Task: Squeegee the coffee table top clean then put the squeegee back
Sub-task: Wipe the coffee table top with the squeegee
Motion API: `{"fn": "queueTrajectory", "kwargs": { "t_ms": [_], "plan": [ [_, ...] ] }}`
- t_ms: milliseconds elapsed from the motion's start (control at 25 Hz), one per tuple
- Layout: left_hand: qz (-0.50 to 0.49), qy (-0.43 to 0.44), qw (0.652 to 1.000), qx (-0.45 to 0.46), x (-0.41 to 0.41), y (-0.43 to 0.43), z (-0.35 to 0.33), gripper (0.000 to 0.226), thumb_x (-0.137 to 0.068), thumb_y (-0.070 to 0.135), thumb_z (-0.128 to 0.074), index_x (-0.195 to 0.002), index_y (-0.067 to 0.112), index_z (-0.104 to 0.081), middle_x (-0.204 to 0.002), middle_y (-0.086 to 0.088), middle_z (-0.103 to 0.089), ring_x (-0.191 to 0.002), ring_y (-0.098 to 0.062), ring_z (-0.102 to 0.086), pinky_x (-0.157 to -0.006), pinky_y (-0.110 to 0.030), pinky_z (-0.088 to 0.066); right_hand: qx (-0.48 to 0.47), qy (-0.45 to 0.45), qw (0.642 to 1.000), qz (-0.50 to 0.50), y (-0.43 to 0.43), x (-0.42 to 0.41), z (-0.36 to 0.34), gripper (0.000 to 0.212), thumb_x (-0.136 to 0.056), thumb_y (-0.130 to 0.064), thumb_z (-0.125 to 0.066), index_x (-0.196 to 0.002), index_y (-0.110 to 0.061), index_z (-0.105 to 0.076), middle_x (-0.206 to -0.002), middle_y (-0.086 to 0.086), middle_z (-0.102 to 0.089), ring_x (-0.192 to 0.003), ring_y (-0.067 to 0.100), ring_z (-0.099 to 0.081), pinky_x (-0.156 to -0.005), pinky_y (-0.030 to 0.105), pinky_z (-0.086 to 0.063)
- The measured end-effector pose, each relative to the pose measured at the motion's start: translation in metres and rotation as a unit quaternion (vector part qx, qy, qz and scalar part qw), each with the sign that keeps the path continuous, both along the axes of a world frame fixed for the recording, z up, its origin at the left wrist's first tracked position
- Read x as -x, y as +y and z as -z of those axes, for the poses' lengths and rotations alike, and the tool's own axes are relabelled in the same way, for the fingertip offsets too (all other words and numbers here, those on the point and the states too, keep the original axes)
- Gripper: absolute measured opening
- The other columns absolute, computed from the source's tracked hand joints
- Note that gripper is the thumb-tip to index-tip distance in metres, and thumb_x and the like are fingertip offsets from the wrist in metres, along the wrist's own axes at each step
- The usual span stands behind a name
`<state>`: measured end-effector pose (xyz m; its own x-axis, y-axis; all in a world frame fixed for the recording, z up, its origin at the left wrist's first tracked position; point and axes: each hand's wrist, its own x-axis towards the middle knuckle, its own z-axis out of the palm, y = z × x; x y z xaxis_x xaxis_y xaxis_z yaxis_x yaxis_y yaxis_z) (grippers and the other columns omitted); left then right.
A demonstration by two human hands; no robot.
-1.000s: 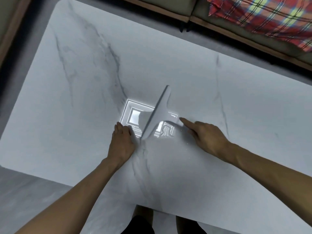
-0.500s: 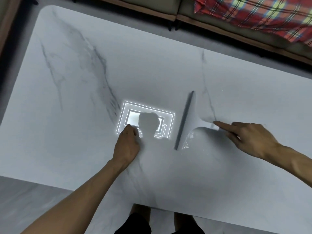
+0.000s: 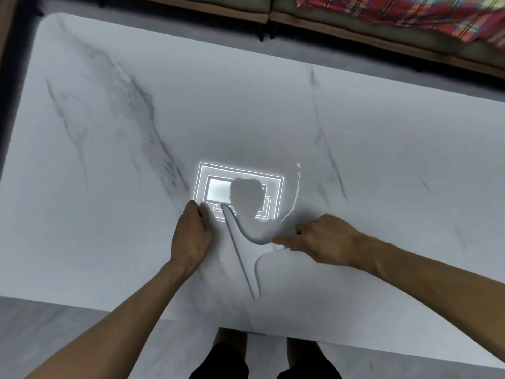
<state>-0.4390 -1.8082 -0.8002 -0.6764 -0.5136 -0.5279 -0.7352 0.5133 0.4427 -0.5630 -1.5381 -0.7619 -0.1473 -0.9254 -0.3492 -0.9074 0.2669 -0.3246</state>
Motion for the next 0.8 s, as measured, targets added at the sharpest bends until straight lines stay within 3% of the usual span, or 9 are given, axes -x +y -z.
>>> {"fn": "queueTrajectory", "kwargs": {
  "t_ms": [120, 200, 400, 560, 680, 800],
  "plan": [
    [0.025, 0.005, 1.000, -0.015, 0.009, 0.015, 0.002, 0.006, -0.090, 0.006, -0.041, -0.093, 0.011, -0.043, -0.086, -0.005, -0.057, -0.074, -0.024, -0.056, -0.055, -0.027, -0.039, -0.007, 0.009, 0.998, 0.058, 0.039, 0.030, -0.005, 0.037, -0.094, -0.042, -0.040, -0.129, -0.048, -0.051, -0.072, -0.007, -0.061, -0.054, 0.022, -0.063, -0.042, 0.026, -0.040],
    [0.030, 0.009, 0.999, -0.024, 0.017, 0.024, 0.002, 0.010, -0.088, 0.003, -0.042, -0.090, 0.012, -0.042, -0.088, -0.004, -0.056, -0.076, -0.023, -0.055, -0.056, -0.026, -0.038, -0.025, 0.039, 0.994, 0.103, 0.068, 0.051, -0.013, 0.039, -0.096, -0.045, -0.034, -0.132, -0.052, -0.048, -0.072, -0.008, -0.059, -0.056, 0.022, -0.063, -0.044, 0.027, -0.041],
    [0.133, 0.018, 0.991, -0.006, 0.039, 0.049, 0.000, 0.022, -0.077, -0.011, -0.043, -0.087, 0.008, -0.045, -0.098, -0.015, -0.051, -0.088, -0.031, -0.052, -0.076, -0.039, -0.046, -0.143, 0.038, 0.960, 0.239, 0.111, 0.082, -0.046, 0.042, -0.097, -0.045, -0.030, -0.136, -0.054, -0.042, -0.078, -0.019, -0.047, -0.079, 0.017, -0.062, -0.060, 0.026, -0.038],
    [0.253, -0.050, 0.966, 0.028, 0.058, 0.069, 0.017, 0.043, -0.069, -0.005, -0.045, -0.112, -0.002, -0.051, -0.134, -0.030, -0.040, -0.127, -0.045, -0.038, -0.107, -0.047, -0.035, -0.094, -0.024, 0.916, 0.389, 0.107, 0.105, -0.067, 0.038, -0.099, -0.050, -0.034, -0.135, -0.051, -0.045, -0.096, -0.027, -0.061, -0.095, 0.015, -0.062, -0.074, 0.029, -0.043],
    [0.263, -0.101, 0.960, 0.005, 0.076, 0.085, 0.018, 0.053, -0.079, 0.001, -0.041, -0.131, -0.007, -0.039, -0.153, -0.038, -0.011, -0.147, -0.047, -0.006, -0.121, -0.047, -0.011, -0.010, -0.053, 0.862, 0.504, 0.080, 0.149, -0.060, 0.035, -0.099, -0.054, -0.035, -0.128, -0.045, -0.052, -0.084, -0.012, -0.064, -0.078, 0.018, -0.059, -0.071, 0.030, -0.044],
    [0.239, -0.151, 0.959, -0.023, 0.094, 0.094, 0.017, 0.056, -0.083, 0.008, -0.041, -0.136, -0.009, -0.030, -0.153, -0.042, 0.002, -0.146, -0.049, 0.004, -0.122, -0.048, -0.005, 0.028, -0.048, 0.799, 0.599, 0.035, 0.211, -0.028, 0.033, -0.099, -0.043, -0.033, -0.114, -0.024, -0.056, -0.092, 0.010, -0.065, -0.070, 0.028, -0.055, -0.053, 0.027, -0.038]
  ]
}}
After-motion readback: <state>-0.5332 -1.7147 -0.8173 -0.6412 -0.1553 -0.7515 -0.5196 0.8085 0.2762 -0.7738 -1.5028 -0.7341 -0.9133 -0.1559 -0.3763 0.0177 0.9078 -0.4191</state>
